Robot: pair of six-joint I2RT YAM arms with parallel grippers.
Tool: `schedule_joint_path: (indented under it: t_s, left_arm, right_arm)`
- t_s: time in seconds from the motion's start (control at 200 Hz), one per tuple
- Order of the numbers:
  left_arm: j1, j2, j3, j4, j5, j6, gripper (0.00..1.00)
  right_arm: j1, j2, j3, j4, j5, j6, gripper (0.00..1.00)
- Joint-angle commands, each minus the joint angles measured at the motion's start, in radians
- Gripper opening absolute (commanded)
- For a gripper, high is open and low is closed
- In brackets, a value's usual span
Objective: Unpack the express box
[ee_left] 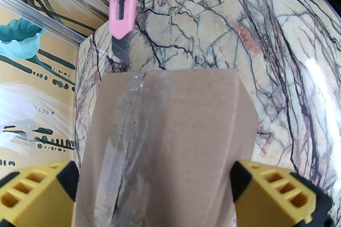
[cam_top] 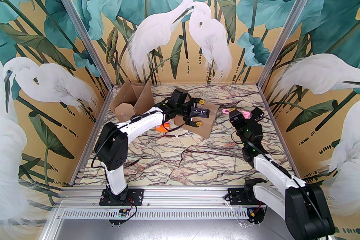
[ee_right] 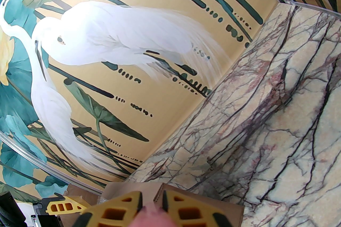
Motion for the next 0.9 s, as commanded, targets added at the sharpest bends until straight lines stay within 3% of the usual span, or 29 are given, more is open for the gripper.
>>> schedule_joint_path:
  t_s: [0.0, 0.895]
  left_arm:
    - [-0.004, 0.026, 0.023, -0.007, 0.022, 0.017, 1.00]
    - [-0.005, 0.051, 0.007, 0.030, 0.019, -0.008, 0.99]
  right_arm:
    - [-0.002, 0.018, -0.004, 0.083, -0.019, 0.030, 0.00]
    - [0.000, 0.037, -0.043, 0.111, 0.025, 0.076, 0.00]
